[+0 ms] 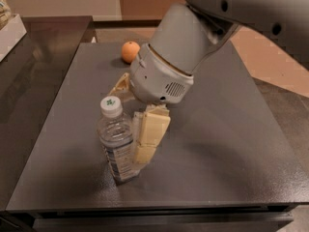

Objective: Knock blue plastic bottle over

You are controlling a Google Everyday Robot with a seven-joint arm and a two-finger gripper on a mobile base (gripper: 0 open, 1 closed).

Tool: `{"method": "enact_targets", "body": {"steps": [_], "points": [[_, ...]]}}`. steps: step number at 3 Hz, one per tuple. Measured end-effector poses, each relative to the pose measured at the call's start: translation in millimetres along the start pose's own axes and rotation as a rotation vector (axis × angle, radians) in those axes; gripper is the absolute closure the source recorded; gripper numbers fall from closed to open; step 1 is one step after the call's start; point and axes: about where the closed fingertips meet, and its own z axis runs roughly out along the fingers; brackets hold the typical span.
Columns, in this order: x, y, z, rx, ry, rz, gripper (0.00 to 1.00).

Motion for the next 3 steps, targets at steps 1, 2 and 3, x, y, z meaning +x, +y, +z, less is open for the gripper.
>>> {"method": "enact_targets", "body": {"steps": [1,2,3], "points": [[-3.8,-2.0,0.5,-0.014,-0.026,0.004,0.41],[-2.8,-7.3,-6.1,-0.007,-0.045,0.03,0.65],[11.2,-19.0,-25.4,0.033,-0.022,0.083,0.87]]}}
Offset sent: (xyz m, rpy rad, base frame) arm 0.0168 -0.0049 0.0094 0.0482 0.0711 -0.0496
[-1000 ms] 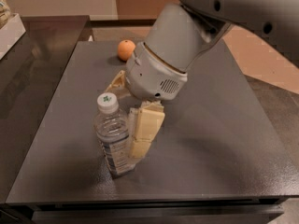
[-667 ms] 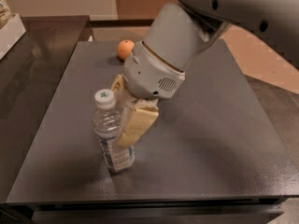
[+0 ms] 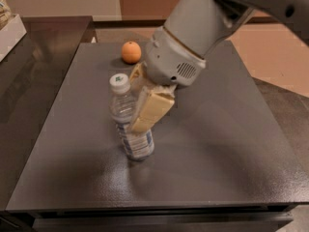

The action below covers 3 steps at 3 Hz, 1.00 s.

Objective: Knock blue plastic bottle over

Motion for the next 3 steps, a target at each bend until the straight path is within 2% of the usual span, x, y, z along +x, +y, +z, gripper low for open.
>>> {"method": "enact_targets", "body": {"steps": [1,3], "points": [[28.0,-17.3,-31.2,0.063,0.091,0.069,1.0],[93.6,-34.3,-65.9,0.12,0.386,0.148,1.0]]}}
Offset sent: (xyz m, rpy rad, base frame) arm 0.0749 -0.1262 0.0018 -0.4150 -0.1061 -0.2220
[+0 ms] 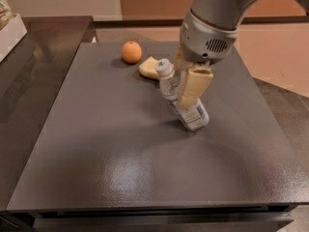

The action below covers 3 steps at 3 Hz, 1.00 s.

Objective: Knock blue plastic bottle over

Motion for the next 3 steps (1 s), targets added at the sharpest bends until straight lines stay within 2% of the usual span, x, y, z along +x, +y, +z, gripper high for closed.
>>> {"method": "enact_targets", "body": {"steps": [1,2,3], "points": [[19.9,-5.5,2.6,0.025,0.139,-0.007,1.0],[28.9,-6.9,9.4,0.041,0.263,-0.049,0.82],[29.1,-7.7,20.0,0.048,0.352,-0.089,0.59]]}}
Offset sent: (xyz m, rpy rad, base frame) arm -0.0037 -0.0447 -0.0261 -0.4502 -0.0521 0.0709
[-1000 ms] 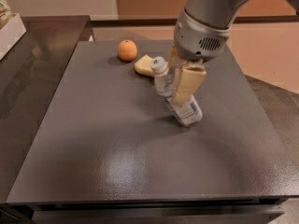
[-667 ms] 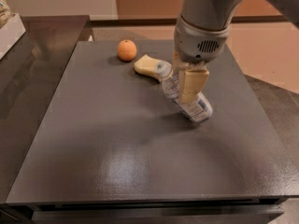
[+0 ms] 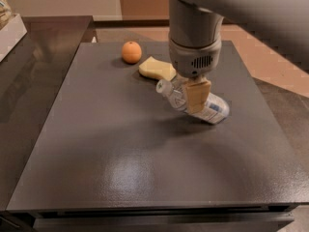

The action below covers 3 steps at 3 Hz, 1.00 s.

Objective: Knock blue plastic bottle over

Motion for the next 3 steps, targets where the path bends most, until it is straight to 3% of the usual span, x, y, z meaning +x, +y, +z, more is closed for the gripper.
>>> {"method": "enact_targets", "body": {"steps": [2,3], "points": [[-16.8,0.6,25.1,-0.012,0.109,-0.065,0.12],[-29.4,-1.2,36.5,0.001,0.114,-0.082,0.0]]}}
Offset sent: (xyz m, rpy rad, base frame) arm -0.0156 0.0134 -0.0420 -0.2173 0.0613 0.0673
